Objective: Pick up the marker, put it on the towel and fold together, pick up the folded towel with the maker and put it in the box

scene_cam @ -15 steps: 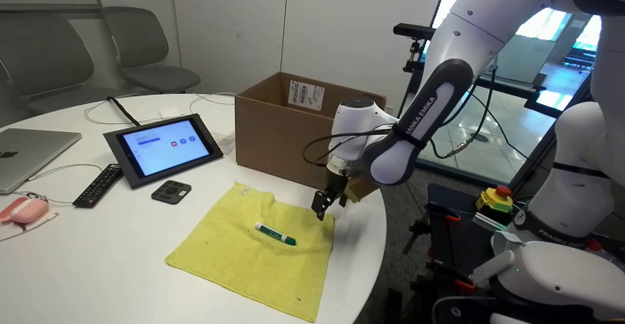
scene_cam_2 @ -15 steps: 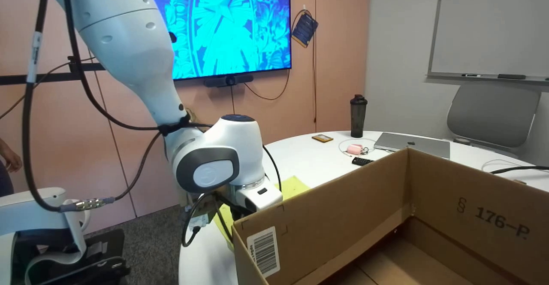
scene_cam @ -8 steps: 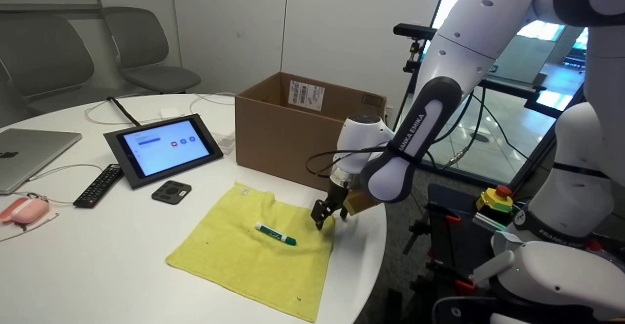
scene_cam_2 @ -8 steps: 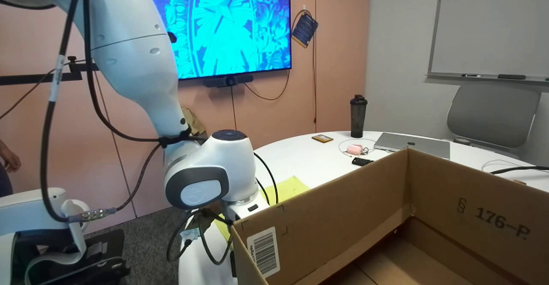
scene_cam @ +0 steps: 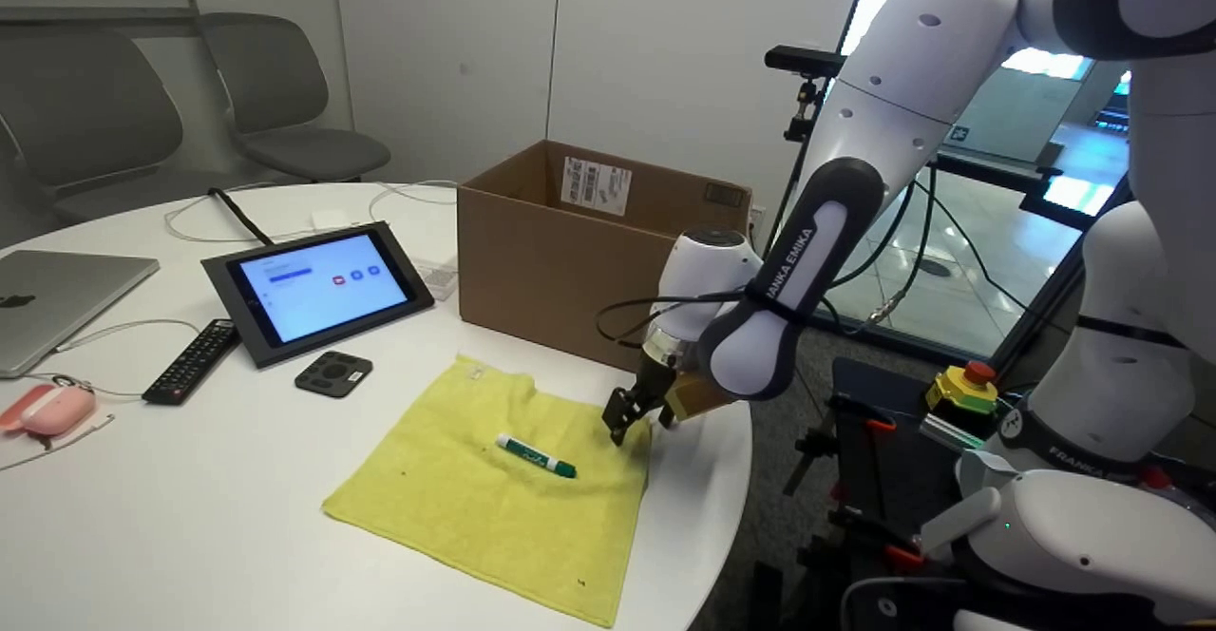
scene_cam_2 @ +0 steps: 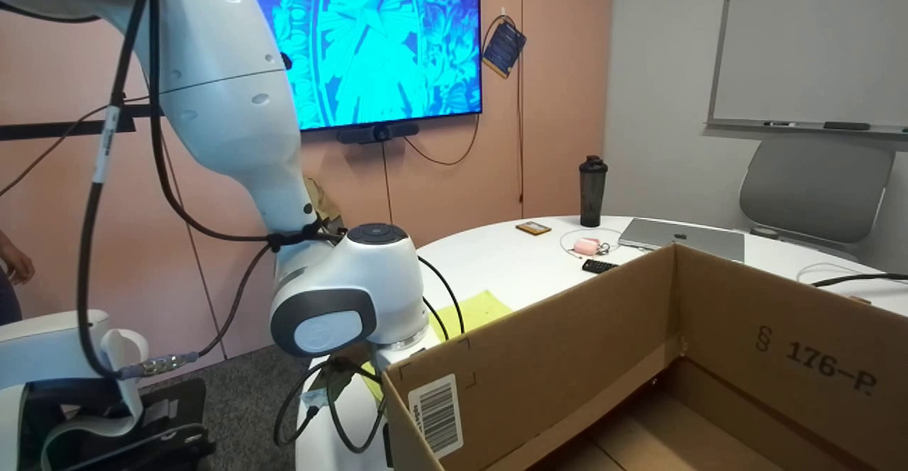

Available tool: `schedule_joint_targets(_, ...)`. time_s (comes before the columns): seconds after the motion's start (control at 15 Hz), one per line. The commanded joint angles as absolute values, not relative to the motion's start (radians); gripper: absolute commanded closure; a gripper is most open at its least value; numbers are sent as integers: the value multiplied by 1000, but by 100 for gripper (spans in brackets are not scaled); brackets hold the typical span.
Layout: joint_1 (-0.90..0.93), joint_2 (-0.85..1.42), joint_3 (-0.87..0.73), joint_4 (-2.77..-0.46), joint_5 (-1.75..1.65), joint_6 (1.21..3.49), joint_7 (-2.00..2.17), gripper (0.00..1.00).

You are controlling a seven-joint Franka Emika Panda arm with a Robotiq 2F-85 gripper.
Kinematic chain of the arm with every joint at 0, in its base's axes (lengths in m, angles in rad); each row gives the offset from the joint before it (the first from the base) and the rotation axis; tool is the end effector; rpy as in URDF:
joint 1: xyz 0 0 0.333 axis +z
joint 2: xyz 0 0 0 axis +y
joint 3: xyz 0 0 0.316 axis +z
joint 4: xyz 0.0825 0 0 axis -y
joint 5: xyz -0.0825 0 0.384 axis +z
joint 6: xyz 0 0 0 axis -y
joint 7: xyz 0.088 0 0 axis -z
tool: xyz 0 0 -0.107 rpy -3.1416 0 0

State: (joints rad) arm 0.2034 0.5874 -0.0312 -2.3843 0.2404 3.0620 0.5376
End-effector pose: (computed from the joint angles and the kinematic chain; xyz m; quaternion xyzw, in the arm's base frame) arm 0.4816 0.0629 0.0872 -0.9546 0.2943 -0.0408 0.0220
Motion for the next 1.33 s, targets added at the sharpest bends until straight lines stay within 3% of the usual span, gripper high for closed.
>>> schedule_joint_targets(0.0, 137, 608, 29, -2364, 271, 3098, 459, 0)
schedule_joint_targets(0.07, 128, 609, 37, -2363, 270, 3097, 451, 6)
schedule_joint_targets(0.27, 102, 609, 59, -2357, 272, 3091, 427, 40)
schedule_joint_targets(0.6, 79, 608, 92, -2341, 273, 3083, 403, 79)
schedule_joint_targets(0.73, 73, 604, 101, -2338, 274, 3077, 398, 90)
schedule_joint_targets(0.87, 69, 594, 107, -2340, 273, 3067, 393, 96)
schedule_joint_targets(1.27, 111, 536, 96, -2364, 247, 3015, 362, 93)
